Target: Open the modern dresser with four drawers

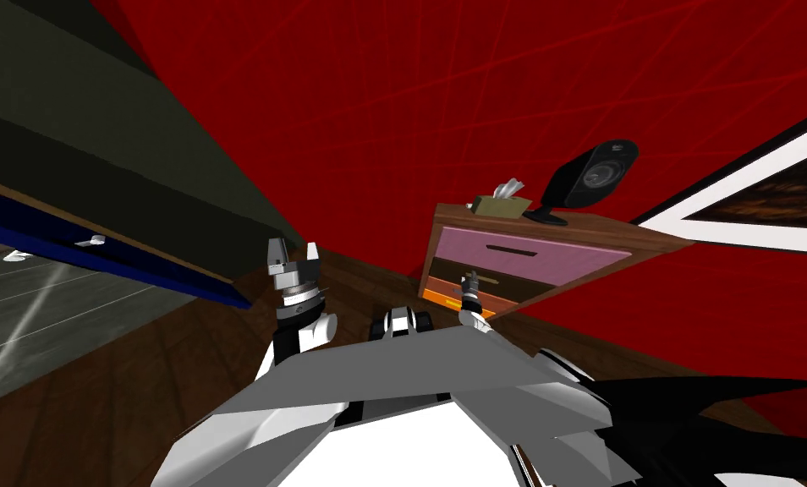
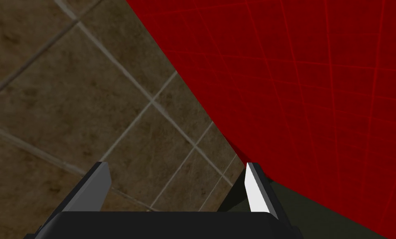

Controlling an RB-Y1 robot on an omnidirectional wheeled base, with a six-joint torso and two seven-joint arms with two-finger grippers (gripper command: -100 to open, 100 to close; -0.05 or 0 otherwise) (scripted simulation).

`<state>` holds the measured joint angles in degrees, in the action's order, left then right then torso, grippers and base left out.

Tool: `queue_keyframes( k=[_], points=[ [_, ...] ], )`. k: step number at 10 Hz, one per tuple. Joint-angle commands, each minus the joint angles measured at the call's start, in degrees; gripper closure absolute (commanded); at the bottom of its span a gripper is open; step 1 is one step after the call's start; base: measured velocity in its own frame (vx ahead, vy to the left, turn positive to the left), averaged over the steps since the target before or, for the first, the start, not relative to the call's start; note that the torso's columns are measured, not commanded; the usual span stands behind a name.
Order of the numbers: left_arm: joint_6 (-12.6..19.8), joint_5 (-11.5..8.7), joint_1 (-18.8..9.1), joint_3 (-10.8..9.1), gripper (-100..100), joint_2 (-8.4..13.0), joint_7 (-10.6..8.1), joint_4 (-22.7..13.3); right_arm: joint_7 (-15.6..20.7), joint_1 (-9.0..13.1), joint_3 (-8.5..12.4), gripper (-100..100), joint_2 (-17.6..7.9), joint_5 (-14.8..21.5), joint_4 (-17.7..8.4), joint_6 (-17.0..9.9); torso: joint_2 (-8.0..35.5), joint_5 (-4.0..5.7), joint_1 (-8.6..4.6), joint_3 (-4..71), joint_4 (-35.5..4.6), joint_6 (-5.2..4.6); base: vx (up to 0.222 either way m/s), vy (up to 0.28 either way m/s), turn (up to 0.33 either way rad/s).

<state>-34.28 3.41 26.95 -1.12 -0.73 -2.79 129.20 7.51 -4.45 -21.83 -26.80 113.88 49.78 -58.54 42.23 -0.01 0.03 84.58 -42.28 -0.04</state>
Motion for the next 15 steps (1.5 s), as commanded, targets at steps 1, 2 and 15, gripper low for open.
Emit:
queue_keyframes(
  k=[1,2,15],
  points=[
    [0.0,0.0,0.0,0.00,0,0.0,0.00,0.0,0.6,1.5,0.4,-100,0.6,-0.5,-0.9,0.5,-0.2,0.00,0.00,0.1,0.1,0.06,-0.047,-0.018,0.031],
    [0.0,0.0,0.0,0.00,0,0.0,0.00,0.0,-1.5,-1.1,-0.6,100,-0.6,0.8,0.1,-1.0,-0.2,0.00,0.02,0.2,0.1,0.02,0.102,0.027,-0.265],
    [0.0,0.0,0.0,-0.01,0,0.0,0.00,0.0,-15.6,-14.7,-6.4,-100,-7.9,8.8,3.5,-10.1,0.5,0.09,-0.36,-0.3,-0.1,0.03,0.140,0.049,-0.128]
  ],
)
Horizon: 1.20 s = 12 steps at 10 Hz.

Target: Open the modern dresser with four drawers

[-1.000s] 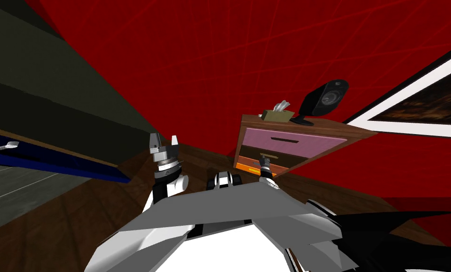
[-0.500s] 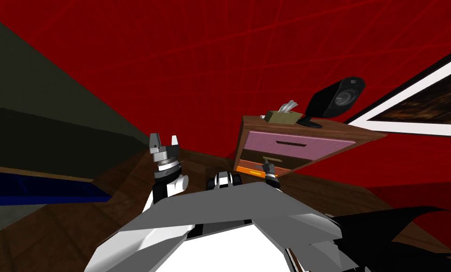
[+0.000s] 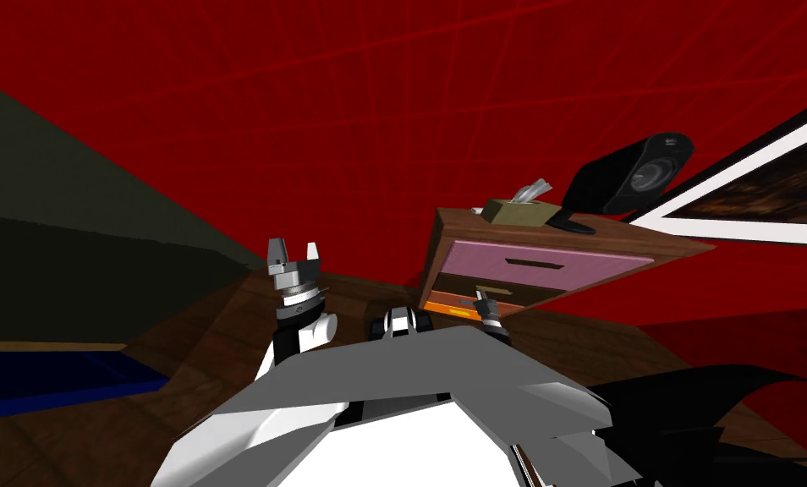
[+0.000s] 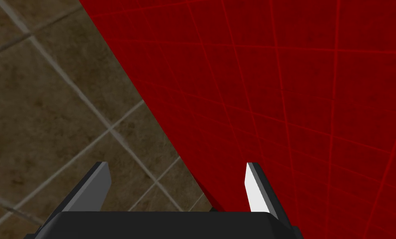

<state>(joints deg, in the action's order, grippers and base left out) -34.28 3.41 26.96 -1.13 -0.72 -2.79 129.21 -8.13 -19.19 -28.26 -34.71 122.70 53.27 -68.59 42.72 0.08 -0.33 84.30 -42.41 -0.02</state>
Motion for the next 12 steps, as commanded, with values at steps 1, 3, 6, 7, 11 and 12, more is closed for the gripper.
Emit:
queue_keyframes(
  k=[1,3,6,7,11,12],
  points=[
    [0.0,0.0,0.0,0.00,0,0.0,0.00,0.0,-0.7,0.2,0.8,-100,-1.9,-0.9,0.7,1.4,-0.2,-0.02,0.19,0.1,0.0,0.02,0.051,0.016,0.047],
    [0.0,0.0,0.0,0.00,0,0.0,0.00,0.0,-0.2,0.0,0.5,100,-1.3,-0.6,0.9,0.9,-0.6,-0.11,0.43,0.4,0.2,0.01,0.015,0.004,0.007],
    [0.0,0.0,0.0,0.01,0,0.0,0.00,0.0,2.6,3.1,0.0,100,-0.4,-6.3,-1.6,0.1,0.0,-0.11,0.00,0.0,-0.2,0.20,-0.188,-0.077,0.330],
    [0.0,0.0,0.0,0.00,0,0.0,0.00,0.0,5.4,5.3,-0.5,100,0.5,-8.1,-3.6,-0.8,-0.4,-0.34,0.16,0.3,0.0,-0.20,-0.252,-0.129,0.367],
    [0.0,0.0,0.0,-0.01,0,0.0,0.00,0.0,8.2,9.0,-1.0,100,1.4,-13.7,-6.6,-1.6,-0.7,-0.52,0.23,0.6,0.1,-0.56,-0.120,-0.060,0.195],
    [0.0,0.0,0.0,0.00,0,0.0,0.00,0.0,8.2,9.4,-1.0,100,1.4,-15.1,-6.7,-1.6,-0.2,-0.33,-0.14,0.2,-0.1,-0.08,-0.254,-0.093,0.454]
  ],
)
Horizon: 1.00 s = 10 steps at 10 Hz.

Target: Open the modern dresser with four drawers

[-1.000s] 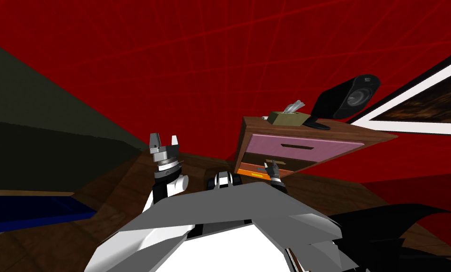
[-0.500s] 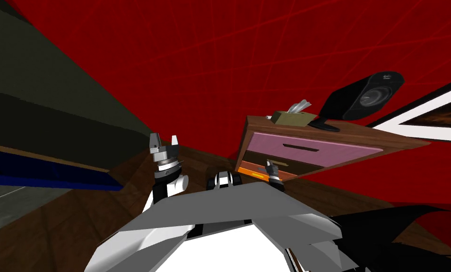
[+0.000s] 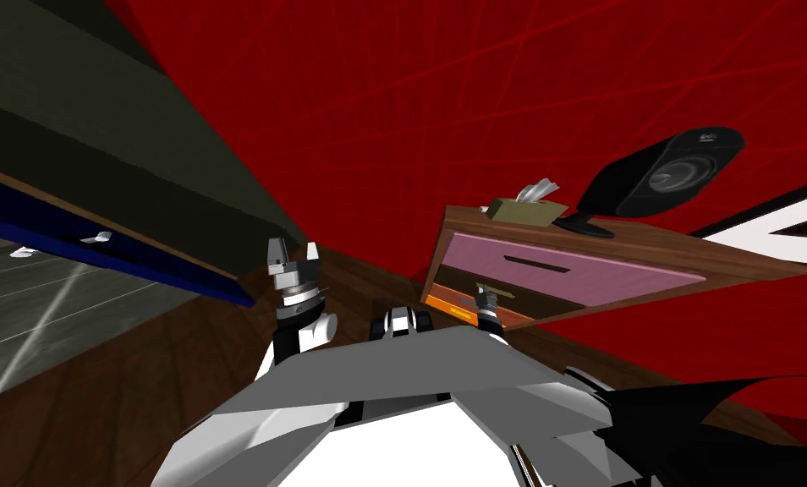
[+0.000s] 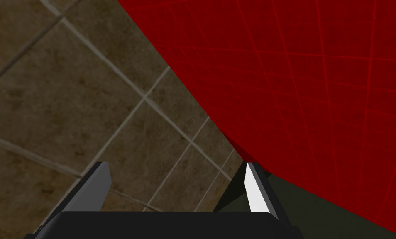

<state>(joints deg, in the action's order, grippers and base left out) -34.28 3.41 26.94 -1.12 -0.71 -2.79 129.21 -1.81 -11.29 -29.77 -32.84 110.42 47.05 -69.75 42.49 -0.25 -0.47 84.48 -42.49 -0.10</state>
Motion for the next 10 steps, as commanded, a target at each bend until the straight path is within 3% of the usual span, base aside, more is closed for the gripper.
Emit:
queue_keyframes(
  k=[1,2,3,5,7,8,10],
  points=[
    [0.0,0.0,0.0,0.00,0,0.0,0.00,0.0,1.9,1.5,0.5,100,-0.5,-4.6,-0.5,-0.5,0.1,0.01,-0.03,-0.1,-0.2,0.12,-0.115,-0.035,0.173],
    [0.0,0.0,0.0,-0.01,0,0.0,0.00,0.0,1.9,1.5,0.5,100,-0.5,-5.3,-0.5,-0.5,-0.2,-0.13,0.26,0.1,0.0,-0.28,-0.002,0.005,-0.026],
    [0.0,0.0,0.0,-0.01,0,0.0,0.00,0.0,4.7,4.2,0.0,100,0.4,-7.2,-2.6,-1.3,-0.4,-0.19,0.39,0.3,0.2,-0.47,-0.199,-0.061,0.326],
    [0.0,0.0,0.0,0.00,0,0.0,0.00,0.0,4.7,4.6,0.0,100,0.4,-10.4,-3.0,-1.3,0.2,-0.02,0.16,-0.1,-0.1,0.04,-0.183,-0.036,0.300],
    [0.0,0.0,0.0,-0.01,0,0.0,0.00,0.0,4.7,4.6,0.0,100,0.4,-10.9,-3.0,-1.3,-0.3,-0.24,0.47,0.3,0.1,-0.56,0.021,-0.002,-0.029],
    [0.0,0.0,0.0,-0.01,0,0.0,0.00,0.0,7.5,7.2,-0.5,100,1.3,-13.4,-4.9,-2.2,-0.3,-0.20,0.33,0.2,0.1,-0.45,-0.182,-0.026,0.304],
    [0.0,0.0,0.0,-0.01,0,0.0,0.00,0.0,7.5,7.8,-0.5,100,1.3,-16.6,-5.5,-2.2,0.3,0.03,0.28,-0.2,-0.2,0.18,-0.179,-0.044,0.304]
  ],
)
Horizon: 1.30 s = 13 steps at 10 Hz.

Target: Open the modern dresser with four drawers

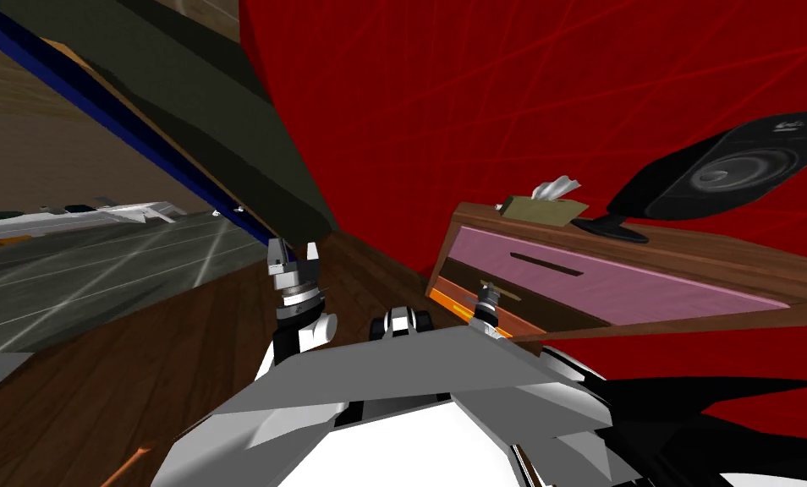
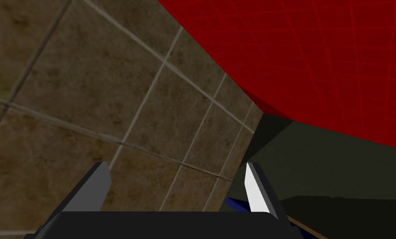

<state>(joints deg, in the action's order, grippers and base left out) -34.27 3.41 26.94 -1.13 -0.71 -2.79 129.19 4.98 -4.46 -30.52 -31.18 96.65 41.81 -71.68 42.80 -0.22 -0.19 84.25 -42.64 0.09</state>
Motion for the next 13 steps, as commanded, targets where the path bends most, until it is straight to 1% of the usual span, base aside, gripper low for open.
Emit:
queue_keyframes(
  k=[1,2,3,4,5,6,7,8,9,10,11,12,13],
  points=[
    [0.0,0.0,0.0,-0.01,0,0.0,0.00,0.0,3.5,3.3,-0.3,100,0.6,-4.5,-2.4,-1.1,-0.3,-0.13,0.21,0.3,0.2,-0.43,-0.241,-0.036,0.330],
    [0.0,0.0,0.0,0.00,0,0.0,0.00,0.0,3.5,4.1,-0.3,100,0.6,-6.2,-2.8,-1.1,-0.1,-0.05,0.35,0.1,0.2,-0.25,-0.278,-0.035,0.392],
    [0.0,0.0,0.0,0.00,0,0.0,0.00,0.0,3.5,4.1,-0.3,100,0.6,-8.0,-2.8,-1.1,-0.1,-0.09,0.43,0.1,0.1,-0.21,-0.129,-0.009,0.151],
    [0.0,0.0,0.0,0.00,0,0.0,0.00,0.0,3.5,4.1,-0.3,100,0.6,-8.4,-2.8,-1.1,-0.4,-0.14,0.42,0.3,0.3,-0.55,-0.012,0.014,0.001],
    [0.0,0.0,0.0,-0.01,0,0.0,0.00,0.0,5.5,7.2,-0.8,100,1.5,-10.3,-5.3,-2.0,-0.6,-0.16,0.33,0.5,0.4,-0.70,-0.178,0.014,0.262],
    [0.0,0.0,0.0,0.00,0,0.0,0.00,0.0,6.3,7.2,-0.8,100,1.5,-12.1,-5.3,-2.0,-0.1,-0.09,0.41,0.2,0.2,-0.19,-0.239,-0.026,0.430],
    [0.0,0.0,0.0,0.00,0,0.0,0.00,0.0,6.3,7.2,-0.8,100,1.5,-13.9,-5.3,-2.0,0.0,-0.03,0.44,0.0,0.0,0.06,-0.121,-0.013,0.162],
    [0.0,0.0,0.0,-0.01,0,0.0,0.00,0.0,8.5,10.3,-1.3,100,2.3,-15.5,-7.8,-2.8,-0.3,-0.08,0.44,0.2,0.2,-0.27,-0.226,0.015,0.306],
    [0.0,0.0,0.0,0.00,0,0.0,0.00,0.0,9.1,10.4,-1.3,100,2.3,-17.3,-7.8,-2.8,-0.2,-0.06,0.60,0.2,0.2,0.01,-0.268,0.021,0.389],
    [0.0,0.0,0.0,0.00,0,0.0,0.00,0.0,9.1,10.4,-1.3,100,2.3,-19.1,-7.8,-2.8,-0.2,-0.07,0.69,0.2,0.1,0.18,-0.129,0.030,0.145],
    [0.0,0.0,0.0,-0.01,0,0.0,0.00,0.0,9.1,10.4,-1.3,100,2.3,-19.7,-7.8,-2.8,-0.6,-0.14,0.59,0.4,0.2,-0.12,-0.015,0.023,-0.011],
    [0.0,0.0,0.1,-0.01,0,0.0,0.00,0.0,11.8,13.2,-1.8,100,3.2,-22.0,-10.3,-3.7,-0.8,-0.18,0.45,0.6,0.3,-0.32,-0.187,0.030,0.303],
    [0.0,0.0,0.0,-0.01,0,0.0,0.00,0.0,11.9,13.5,-1.8,100,3.2,-23.7,-10.3,-3.7,-0.3,-0.02,0.55,0.2,0.2,0.19,-0.240,0.021,0.401]
  ],
)
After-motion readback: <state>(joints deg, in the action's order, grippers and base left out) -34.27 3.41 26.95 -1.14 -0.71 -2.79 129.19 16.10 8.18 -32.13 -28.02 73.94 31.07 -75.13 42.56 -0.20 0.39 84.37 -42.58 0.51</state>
